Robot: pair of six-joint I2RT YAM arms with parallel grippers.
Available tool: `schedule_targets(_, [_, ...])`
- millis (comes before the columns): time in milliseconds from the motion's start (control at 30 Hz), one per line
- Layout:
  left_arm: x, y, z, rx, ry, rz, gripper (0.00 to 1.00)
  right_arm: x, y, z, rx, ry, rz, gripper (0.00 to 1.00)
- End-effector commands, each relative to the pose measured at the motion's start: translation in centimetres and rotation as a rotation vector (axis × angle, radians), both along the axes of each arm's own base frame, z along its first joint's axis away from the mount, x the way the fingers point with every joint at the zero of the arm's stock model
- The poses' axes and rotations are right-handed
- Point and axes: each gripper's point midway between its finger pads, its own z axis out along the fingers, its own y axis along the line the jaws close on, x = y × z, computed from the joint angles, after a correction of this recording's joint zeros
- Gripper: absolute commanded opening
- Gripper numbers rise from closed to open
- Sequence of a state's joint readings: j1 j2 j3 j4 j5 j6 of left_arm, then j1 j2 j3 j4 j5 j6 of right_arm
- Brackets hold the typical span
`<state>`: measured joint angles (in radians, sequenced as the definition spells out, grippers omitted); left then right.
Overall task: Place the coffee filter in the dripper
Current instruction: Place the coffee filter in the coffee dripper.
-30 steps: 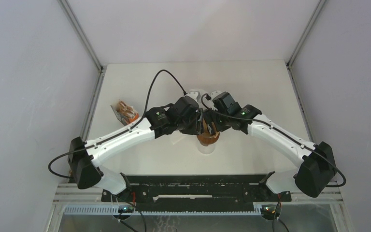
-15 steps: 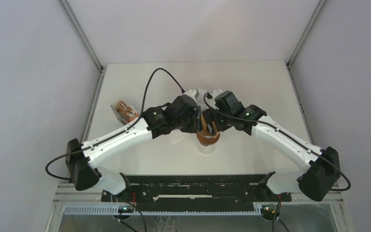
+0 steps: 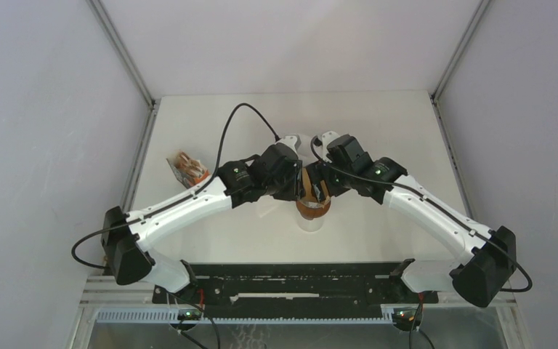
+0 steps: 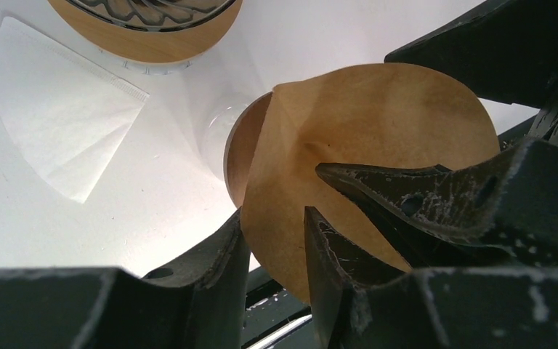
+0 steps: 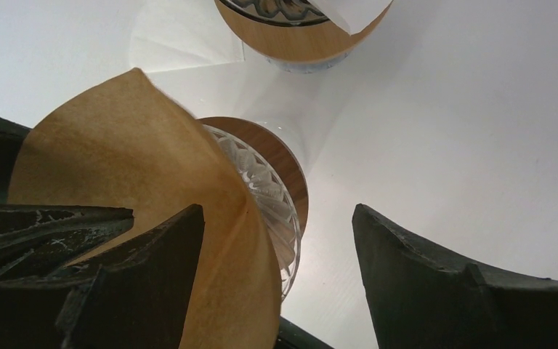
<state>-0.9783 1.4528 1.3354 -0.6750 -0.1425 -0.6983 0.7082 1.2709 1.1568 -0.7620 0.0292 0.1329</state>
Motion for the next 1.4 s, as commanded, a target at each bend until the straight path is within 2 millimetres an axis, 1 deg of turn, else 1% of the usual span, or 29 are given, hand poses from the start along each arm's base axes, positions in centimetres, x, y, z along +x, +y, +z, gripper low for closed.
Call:
schedule_targets(0, [0.1, -0.3, 0.1, 0.005, -0.009, -0.02, 0.38, 0.7, 0.4, 0.4, 0.01, -0.007, -0.019, 0.83])
schedule_targets(133, [0.0, -0.2, -0.3, 0.044, -0.018, -0.037, 0.38, 0.9, 0.5, -0.3, 0.008, 0.005, -0.03, 0.83])
schedule_targets(300, [-0.1, -0.4, -0.9, 0.077, -0.014, -0.047, 0.38, 1.0, 0.1, -1.8, -0.027, 0.036, -0.045, 0.83])
schedule_targets(367, [-0.2, -0.5, -1.1, 0.09, -0.015, -0.053, 0.38, 0.9, 0.1, -1.9, -0.024, 0.043, -0.044, 0.83])
schedule_targets(433, [-0.2, -0.5, -1.2, 0.098, -0.014, -0.054, 0.38, 0.8, 0.3, -1.5, -0.006, 0.035, -0.041, 0.83])
schedule_targets(567, [-0.1, -0.3, -1.1, 0.105, -0.02, -0.045, 0.38, 0.8, 0.5, 0.5, 0.061, -0.005, -0.034, 0.83])
schedule_targets(700, [-0.1, -0.3, -1.0, 0.102, -0.023, -0.044, 0.39, 0.8, 0.1, 2.2, 0.127, -0.027, -0.05, 0.83])
schedule_targets(800, [-0.1, -0.3, -1.0, 0.103, -0.023, -0.043, 0.38, 1.0, -0.4, 3.0, 0.16, -0.034, -0.074, 0.83])
schedule_targets(933, [0.0, -0.3, -0.9, 0.102, -0.026, -0.043, 0.38, 1.1, -0.6, 3.4, 0.208, -0.03, -0.083, 0.83])
schedule_targets(1033, [0.0, -0.3, -0.8, 0.1, -0.027, -0.043, 0.38, 1.3, -1.0, 2.9, 0.238, -0.006, -0.102, 0.83])
schedule_targets(1133, [0.0, -0.3, -0.8, 0.099, -0.029, -0.04, 0.38, 1.7, -1.5, 1.8, 0.238, 0.015, -0.126, 0.82])
schedule_targets(1367, [0.2, -0.3, -0.7, 0.102, -0.035, -0.039, 0.38, 1.7, -2.1, -0.5, 0.211, 0.051, -0.149, 0.8])
